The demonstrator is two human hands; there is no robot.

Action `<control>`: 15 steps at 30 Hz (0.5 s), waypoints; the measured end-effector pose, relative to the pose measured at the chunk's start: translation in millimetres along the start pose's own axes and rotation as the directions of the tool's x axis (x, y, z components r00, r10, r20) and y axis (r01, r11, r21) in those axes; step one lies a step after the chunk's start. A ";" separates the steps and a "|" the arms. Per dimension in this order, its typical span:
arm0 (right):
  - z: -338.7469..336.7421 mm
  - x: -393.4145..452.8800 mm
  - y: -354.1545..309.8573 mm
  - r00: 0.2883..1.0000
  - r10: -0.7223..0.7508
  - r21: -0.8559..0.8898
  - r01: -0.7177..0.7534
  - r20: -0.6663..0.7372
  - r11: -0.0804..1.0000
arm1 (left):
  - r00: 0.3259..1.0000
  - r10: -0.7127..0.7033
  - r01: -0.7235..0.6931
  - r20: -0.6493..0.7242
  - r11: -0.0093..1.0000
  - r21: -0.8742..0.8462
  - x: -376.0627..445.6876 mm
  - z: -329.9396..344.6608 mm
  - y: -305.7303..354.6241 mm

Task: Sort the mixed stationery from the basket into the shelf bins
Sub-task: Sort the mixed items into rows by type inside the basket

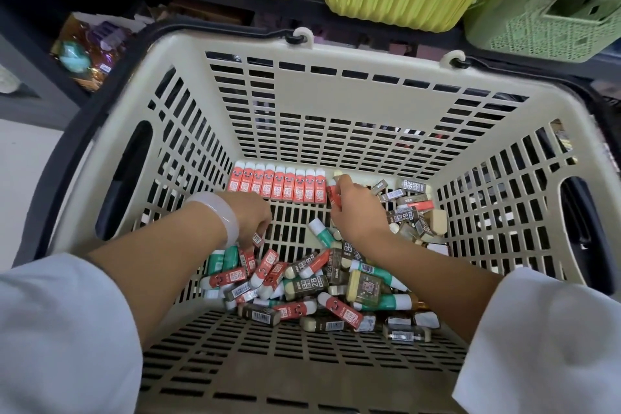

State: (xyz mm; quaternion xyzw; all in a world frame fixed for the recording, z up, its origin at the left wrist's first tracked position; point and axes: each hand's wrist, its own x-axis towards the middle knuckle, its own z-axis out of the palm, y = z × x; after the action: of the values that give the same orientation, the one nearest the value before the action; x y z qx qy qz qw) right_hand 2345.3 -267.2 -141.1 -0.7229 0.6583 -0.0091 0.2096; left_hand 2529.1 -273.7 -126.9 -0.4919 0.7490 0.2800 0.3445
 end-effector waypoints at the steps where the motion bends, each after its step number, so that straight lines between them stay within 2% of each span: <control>1: -0.1 -0.3 -0.8 1.000 0.024 0.016 -0.024 0.001 1.000 | 1.000 -0.013 0.014 -0.025 0.999 0.038 0.7 2.9 0.3; 5: -2.3 1.4 -2.0 0.991 0.133 0.134 -0.134 0.020 0.982 | 0.998 -0.023 0.033 -0.064 0.987 0.160 2.9 6.0 0.1; 10: 2.3 7.8 -8.9 0.956 0.291 0.359 -0.280 0.026 0.890 | 0.998 0.047 -0.041 -0.030 0.983 0.179 1.2 -2.5 1.4; 13: 3.0 11.0 -10.6 0.955 0.297 0.397 -0.277 0.012 0.875 | 0.996 0.059 -0.050 -0.061 0.990 0.133 0.5 -1.3 1.2; 15: 1.0 9.7 -6.9 0.973 0.225 0.326 -0.195 -0.055 0.925 | 0.995 0.055 -0.047 -0.085 0.995 0.086 1.6 -1.5 1.3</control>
State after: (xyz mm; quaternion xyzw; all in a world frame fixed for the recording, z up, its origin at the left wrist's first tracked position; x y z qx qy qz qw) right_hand 2353.5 -275.9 -142.4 -0.6036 0.7308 -0.1258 0.2930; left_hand 2527.0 -275.2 -127.1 -0.4696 0.7867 0.2354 0.3243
